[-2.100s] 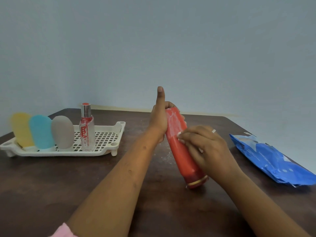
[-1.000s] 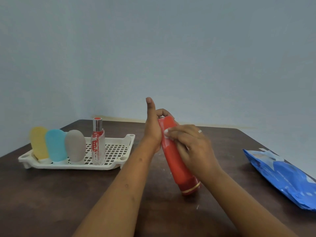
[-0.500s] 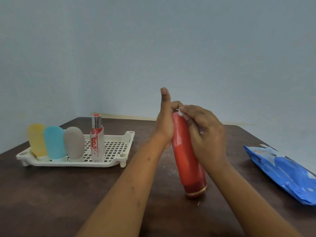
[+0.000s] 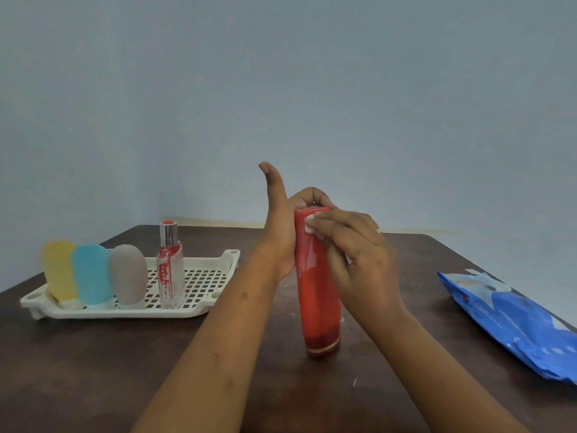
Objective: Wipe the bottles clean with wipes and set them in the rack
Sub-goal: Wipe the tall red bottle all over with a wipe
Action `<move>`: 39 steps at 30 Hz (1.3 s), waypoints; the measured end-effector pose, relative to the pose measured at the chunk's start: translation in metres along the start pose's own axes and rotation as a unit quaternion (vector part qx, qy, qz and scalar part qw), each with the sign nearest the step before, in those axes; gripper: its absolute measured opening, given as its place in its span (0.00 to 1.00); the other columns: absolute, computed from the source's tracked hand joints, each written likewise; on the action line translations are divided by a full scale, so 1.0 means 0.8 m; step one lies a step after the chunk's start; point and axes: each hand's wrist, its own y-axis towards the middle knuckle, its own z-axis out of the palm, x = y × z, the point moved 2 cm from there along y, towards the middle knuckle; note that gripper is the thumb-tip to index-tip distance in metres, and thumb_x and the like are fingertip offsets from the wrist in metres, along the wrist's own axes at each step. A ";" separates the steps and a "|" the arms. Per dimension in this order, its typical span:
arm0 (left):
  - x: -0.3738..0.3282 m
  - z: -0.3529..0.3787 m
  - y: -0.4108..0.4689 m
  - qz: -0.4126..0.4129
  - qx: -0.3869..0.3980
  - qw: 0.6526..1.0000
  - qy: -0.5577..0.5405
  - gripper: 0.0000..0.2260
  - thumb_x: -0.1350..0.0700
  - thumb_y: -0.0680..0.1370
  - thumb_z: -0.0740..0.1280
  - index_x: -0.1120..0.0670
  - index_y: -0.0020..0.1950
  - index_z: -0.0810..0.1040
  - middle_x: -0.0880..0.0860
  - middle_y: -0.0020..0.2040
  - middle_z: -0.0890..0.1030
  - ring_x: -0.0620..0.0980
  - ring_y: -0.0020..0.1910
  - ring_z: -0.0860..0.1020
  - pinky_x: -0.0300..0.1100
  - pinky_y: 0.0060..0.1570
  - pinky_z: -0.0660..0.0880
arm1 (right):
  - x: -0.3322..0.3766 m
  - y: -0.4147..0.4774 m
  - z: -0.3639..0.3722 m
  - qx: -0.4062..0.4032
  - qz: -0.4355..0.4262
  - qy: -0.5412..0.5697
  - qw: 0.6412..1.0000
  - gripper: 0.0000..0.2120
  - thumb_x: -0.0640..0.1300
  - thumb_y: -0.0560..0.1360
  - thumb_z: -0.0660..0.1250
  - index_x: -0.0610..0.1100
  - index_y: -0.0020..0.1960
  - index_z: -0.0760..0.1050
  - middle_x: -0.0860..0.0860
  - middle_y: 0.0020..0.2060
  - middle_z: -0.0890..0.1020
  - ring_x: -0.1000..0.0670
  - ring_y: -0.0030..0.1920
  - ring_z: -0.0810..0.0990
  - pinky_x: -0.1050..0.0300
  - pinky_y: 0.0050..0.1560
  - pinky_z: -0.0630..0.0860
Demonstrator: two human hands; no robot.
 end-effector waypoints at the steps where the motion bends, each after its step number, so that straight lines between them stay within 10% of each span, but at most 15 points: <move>1: 0.000 0.000 -0.001 -0.013 0.018 1.000 -0.016 0.43 0.21 0.62 0.39 0.57 0.39 0.74 0.56 0.33 0.72 0.51 0.33 0.71 0.41 0.36 0.70 | -0.001 0.000 -0.002 -0.011 0.006 -0.002 1.000 0.14 0.26 0.72 0.65 0.38 0.52 0.81 0.46 0.51 0.81 0.52 0.55 0.76 0.65 0.59 0.70; 9: 0.000 -0.002 -0.004 -0.030 0.034 0.999 -0.018 0.40 0.26 0.72 0.38 0.55 0.49 0.75 0.53 0.31 0.76 0.49 0.32 0.74 0.41 0.36 0.73 | 0.007 -0.001 -0.002 -0.009 -0.010 -0.017 1.000 0.12 0.31 0.74 0.63 0.37 0.53 0.81 0.44 0.50 0.81 0.51 0.53 0.74 0.68 0.57 0.70; 28: 0.011 -0.053 0.000 -0.034 -0.106 0.994 -0.022 0.30 0.30 0.76 0.47 0.54 0.47 0.72 0.57 0.34 0.78 0.53 0.33 0.76 0.43 0.37 0.74 | 0.011 -0.020 0.013 0.268 -0.085 -0.060 0.958 0.13 0.44 0.75 0.59 0.46 0.52 0.81 0.52 0.45 0.80 0.50 0.45 0.77 0.56 0.45 0.77; 39: 0.014 -0.038 0.003 -0.006 -0.108 0.994 -0.004 0.27 0.32 0.77 0.50 0.55 0.50 0.70 0.56 0.34 0.76 0.52 0.33 0.76 0.41 0.36 0.76 | -0.014 -0.020 0.007 0.146 0.035 0.022 0.988 0.09 0.38 0.74 0.69 0.44 0.54 0.81 0.51 0.51 0.82 0.54 0.54 0.79 0.56 0.55 0.77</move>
